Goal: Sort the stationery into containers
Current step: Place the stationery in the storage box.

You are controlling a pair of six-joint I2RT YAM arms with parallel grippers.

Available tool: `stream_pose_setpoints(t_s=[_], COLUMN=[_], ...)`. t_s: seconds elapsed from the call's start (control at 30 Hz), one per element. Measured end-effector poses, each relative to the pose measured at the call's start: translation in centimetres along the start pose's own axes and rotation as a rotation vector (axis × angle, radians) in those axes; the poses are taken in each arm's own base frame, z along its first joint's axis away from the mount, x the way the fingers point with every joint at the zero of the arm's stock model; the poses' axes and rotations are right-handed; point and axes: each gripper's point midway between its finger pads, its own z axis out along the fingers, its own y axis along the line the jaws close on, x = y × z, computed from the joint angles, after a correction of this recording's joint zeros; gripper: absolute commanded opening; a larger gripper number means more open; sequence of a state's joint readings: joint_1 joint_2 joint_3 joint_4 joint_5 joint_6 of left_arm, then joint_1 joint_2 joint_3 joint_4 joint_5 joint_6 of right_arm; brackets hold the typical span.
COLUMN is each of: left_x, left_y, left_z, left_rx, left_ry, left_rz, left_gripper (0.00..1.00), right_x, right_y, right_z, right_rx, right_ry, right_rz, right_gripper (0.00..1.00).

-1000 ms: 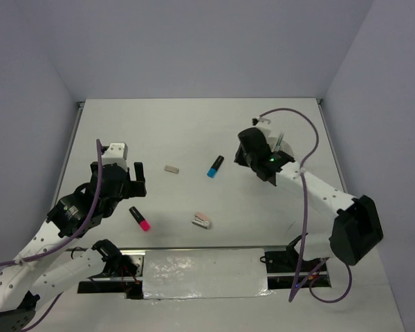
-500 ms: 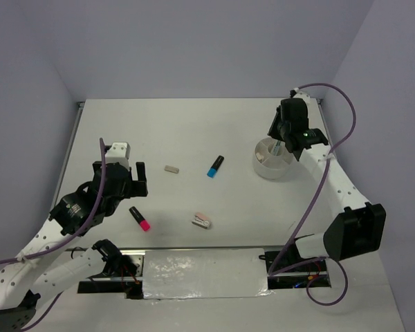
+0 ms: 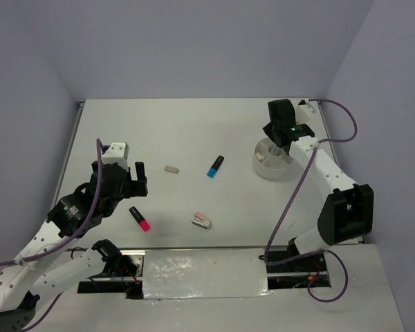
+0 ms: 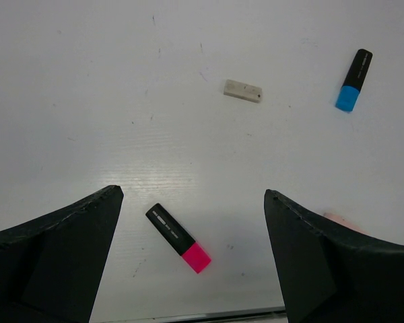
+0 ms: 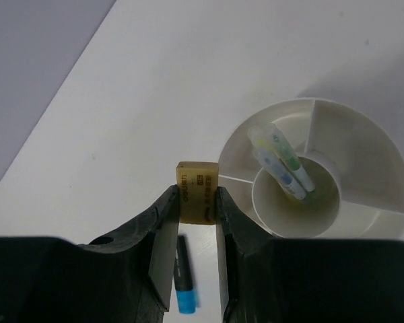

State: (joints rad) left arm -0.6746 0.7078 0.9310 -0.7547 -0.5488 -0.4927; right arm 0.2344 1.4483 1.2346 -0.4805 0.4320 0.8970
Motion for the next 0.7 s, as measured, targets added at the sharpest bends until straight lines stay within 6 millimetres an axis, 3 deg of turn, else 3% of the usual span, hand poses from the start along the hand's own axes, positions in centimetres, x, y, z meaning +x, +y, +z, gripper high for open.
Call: stream_pose_setpoints(t_s=[0.13, 0.27, 0.7], left_x=[-0.1, -0.2, -0.3], left_y=[0.0, 0.0, -0.2], left_z=[-0.2, -0.3, -0.7], left_rx=[0.009, 0.013, 0.041], left_ry=[-0.008, -0.012, -0.023], left_rz=[-0.006, -0.009, -0.001], left_gripper=[0.99, 0.99, 0.99], right_x=[1.1, 2.4, 2.9], right_y=[0.3, -0.7, -0.8], right_z=[1.7, 2.7, 5.1], right_rx=[0.076, 0.154, 0.291], right_ry=[-0.004, -0.008, -0.039], right_rz=[0.062, 0.108, 0.154], right_gripper=[0.22, 0.22, 0.24])
